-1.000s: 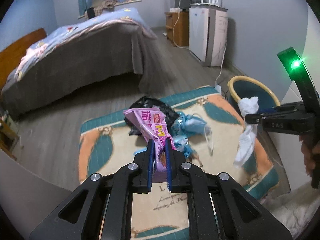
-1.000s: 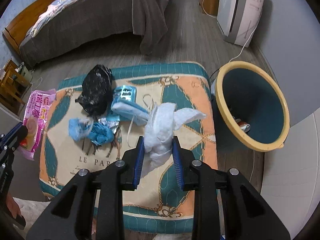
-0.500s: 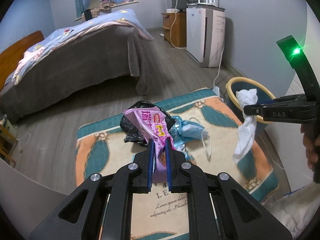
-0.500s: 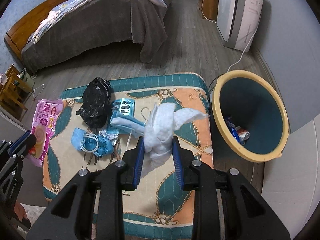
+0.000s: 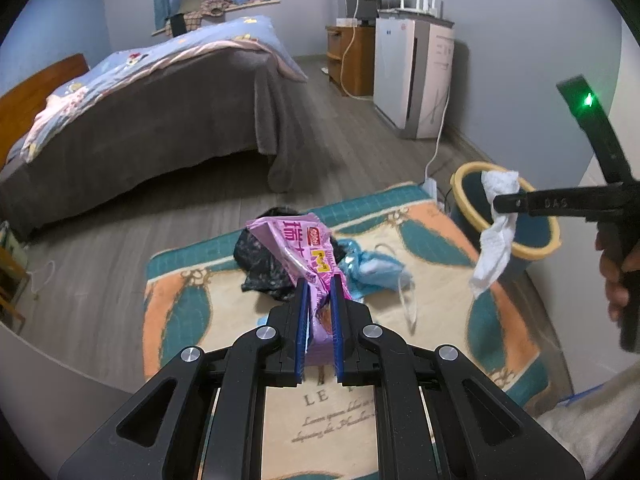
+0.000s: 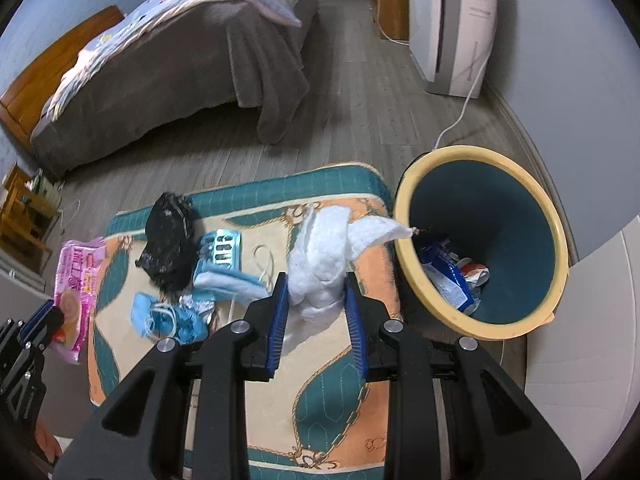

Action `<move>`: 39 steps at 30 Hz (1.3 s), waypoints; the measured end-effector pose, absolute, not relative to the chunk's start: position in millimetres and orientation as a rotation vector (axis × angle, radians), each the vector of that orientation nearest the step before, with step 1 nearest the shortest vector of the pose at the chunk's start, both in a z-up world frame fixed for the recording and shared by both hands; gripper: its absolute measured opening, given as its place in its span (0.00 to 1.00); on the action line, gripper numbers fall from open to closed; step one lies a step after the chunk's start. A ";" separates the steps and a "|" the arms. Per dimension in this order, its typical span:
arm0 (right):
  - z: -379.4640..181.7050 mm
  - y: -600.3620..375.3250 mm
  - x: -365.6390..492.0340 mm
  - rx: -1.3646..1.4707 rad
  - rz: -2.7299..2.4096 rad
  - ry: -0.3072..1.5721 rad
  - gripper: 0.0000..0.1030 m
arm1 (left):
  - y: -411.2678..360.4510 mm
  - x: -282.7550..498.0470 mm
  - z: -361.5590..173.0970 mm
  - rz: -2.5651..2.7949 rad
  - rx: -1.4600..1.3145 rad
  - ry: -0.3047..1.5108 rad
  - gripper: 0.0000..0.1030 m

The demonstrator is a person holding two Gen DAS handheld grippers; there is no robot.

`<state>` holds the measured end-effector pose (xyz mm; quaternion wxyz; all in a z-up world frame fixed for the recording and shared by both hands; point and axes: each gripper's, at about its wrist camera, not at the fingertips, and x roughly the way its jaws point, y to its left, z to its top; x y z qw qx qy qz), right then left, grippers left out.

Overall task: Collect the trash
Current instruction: 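Lift the pink wrapper and tissue and carry them over the teal bin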

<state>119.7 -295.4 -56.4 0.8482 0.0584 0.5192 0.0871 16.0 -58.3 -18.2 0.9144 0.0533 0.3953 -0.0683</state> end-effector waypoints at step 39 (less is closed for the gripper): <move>-87.3 -433.1 154.2 0.267 -0.089 1.101 0.26 | -229.6 105.7 -4.2 -0.421 0.150 0.843 0.12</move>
